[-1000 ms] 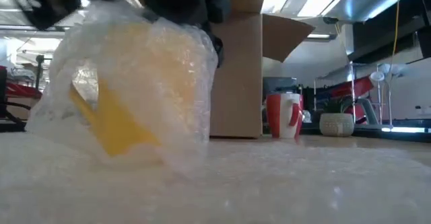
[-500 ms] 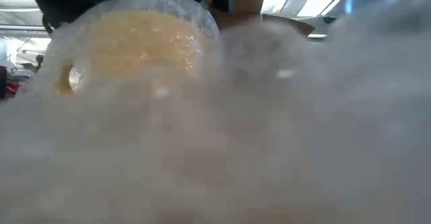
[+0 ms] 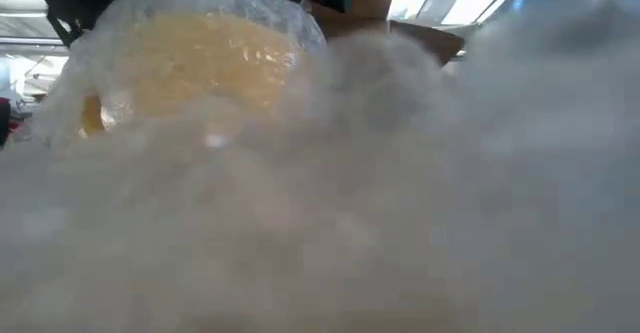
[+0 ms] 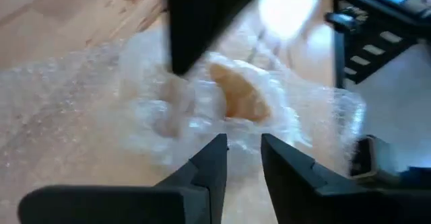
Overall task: Wrap mug
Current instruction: Wrap the yellow mug with bubble wrap
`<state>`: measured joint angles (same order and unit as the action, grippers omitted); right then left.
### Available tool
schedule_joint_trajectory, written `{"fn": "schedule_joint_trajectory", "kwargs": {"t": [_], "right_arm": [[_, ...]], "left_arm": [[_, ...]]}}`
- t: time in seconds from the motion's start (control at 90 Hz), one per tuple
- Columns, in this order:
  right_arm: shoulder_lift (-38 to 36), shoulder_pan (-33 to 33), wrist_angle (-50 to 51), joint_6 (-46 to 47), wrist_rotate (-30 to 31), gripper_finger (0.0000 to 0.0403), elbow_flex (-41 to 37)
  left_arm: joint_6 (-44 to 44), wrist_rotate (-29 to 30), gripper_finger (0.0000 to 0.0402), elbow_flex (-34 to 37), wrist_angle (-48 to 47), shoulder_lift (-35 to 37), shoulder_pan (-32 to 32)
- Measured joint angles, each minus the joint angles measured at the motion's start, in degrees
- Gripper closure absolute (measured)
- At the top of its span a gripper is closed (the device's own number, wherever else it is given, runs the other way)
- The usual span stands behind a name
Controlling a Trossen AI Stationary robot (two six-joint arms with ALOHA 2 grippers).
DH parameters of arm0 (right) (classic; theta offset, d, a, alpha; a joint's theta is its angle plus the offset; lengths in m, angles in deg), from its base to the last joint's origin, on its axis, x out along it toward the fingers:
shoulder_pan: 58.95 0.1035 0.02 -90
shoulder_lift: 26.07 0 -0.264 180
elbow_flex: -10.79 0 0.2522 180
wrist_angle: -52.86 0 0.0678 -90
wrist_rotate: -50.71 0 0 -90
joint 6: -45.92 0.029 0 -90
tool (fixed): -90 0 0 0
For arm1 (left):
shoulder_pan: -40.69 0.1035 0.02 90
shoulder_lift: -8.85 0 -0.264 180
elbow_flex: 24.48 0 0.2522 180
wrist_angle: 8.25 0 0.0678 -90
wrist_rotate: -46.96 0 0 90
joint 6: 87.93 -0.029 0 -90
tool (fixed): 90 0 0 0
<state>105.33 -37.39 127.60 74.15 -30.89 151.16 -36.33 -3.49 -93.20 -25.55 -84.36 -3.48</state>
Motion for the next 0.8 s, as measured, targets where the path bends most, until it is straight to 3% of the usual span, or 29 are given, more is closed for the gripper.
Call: {"fn": "schedule_joint_trajectory", "kwargs": {"t": [0.433,0.8], "right_arm": [[5.5,-1.0,-1.3,0.3,-6.0,0.0403,0.1],[10.7,-1.1,-6.7,0.3,-11.9,0.0403,0.3]], "left_arm": [[-1.0,8.6,0.0328,0.0,-0.2,3.8,-5.9],[6.1,9.3,0.0328,0.0,-3.3,3.6,-8.5]]}}
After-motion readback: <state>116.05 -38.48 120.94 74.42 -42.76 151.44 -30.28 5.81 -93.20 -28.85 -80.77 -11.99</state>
